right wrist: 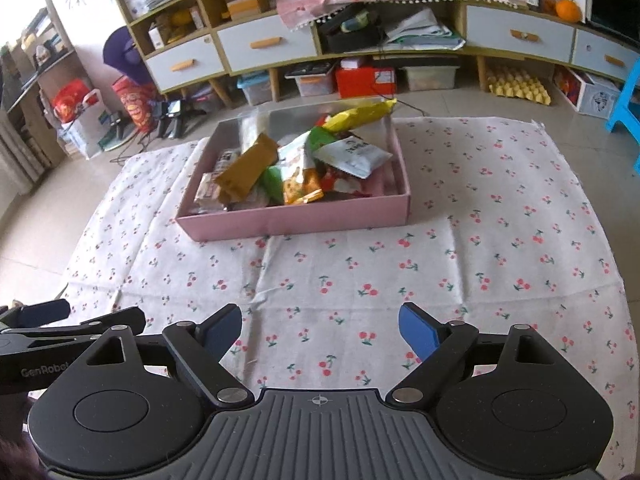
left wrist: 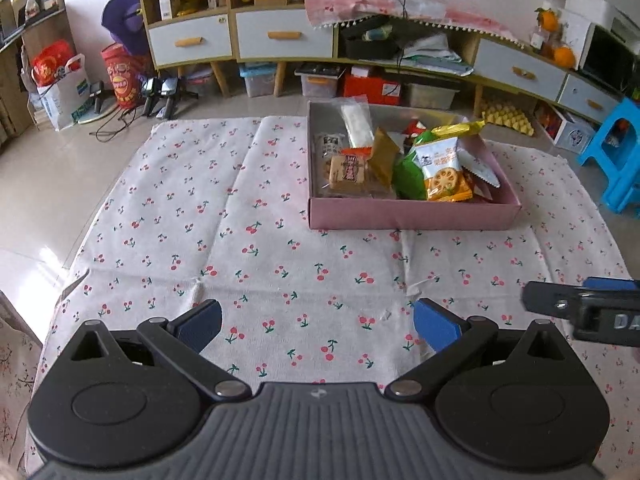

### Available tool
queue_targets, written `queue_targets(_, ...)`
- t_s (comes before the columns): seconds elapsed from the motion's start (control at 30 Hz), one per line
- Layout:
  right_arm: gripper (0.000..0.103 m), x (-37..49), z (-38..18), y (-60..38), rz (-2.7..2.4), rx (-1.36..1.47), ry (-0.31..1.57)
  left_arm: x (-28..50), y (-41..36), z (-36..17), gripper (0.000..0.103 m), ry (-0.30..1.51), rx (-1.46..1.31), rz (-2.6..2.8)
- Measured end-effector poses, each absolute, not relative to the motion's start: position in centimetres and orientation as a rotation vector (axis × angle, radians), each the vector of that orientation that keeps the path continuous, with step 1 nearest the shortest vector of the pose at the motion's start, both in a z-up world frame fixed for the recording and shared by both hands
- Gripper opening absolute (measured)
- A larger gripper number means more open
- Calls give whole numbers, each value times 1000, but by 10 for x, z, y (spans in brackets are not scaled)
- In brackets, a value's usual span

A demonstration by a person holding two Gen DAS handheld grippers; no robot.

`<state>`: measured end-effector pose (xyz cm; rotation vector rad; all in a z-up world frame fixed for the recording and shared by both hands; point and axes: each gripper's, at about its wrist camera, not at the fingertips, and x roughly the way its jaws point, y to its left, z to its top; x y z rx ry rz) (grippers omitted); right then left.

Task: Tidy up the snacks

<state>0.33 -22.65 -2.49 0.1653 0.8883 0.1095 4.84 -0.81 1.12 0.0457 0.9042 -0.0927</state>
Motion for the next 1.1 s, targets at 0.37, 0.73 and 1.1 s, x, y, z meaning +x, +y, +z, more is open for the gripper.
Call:
queue_targets(0.37, 88, 5, -34, -217, 122, 140, 919, 46, -14, 10, 102, 907, 73, -104)
queue_targets(0.73, 88, 4, -35, -216, 122, 137, 927, 46, -14, 8, 102, 915, 73, -112)
queue_targets(1.1, 88, 5, -35, -216, 122, 138, 927, 45, -14, 9, 102, 915, 74, -113)
